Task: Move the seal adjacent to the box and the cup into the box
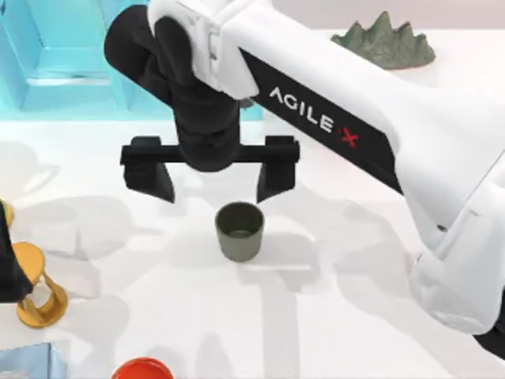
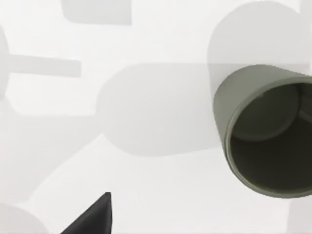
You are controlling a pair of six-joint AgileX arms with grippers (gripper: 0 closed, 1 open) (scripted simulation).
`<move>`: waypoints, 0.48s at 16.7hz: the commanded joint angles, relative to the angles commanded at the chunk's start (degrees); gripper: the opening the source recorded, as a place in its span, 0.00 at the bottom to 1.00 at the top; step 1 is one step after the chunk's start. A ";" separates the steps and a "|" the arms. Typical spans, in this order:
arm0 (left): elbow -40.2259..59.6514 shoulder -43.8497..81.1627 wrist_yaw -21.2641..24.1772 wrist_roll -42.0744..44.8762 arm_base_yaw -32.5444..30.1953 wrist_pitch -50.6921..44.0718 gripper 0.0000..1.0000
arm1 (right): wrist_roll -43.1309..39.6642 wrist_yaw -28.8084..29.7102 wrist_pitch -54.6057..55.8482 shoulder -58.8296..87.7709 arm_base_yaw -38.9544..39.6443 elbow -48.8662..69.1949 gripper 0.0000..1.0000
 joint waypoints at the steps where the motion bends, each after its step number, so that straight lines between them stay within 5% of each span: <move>1: 0.00 0.00 0.00 0.00 0.00 0.00 1.00 | 0.00 0.00 0.00 0.00 0.00 0.00 1.00; 8: 0.00 0.00 0.00 0.00 0.00 0.00 1.00 | -0.40 -0.04 6.54 -0.86 -0.39 -7.05 1.00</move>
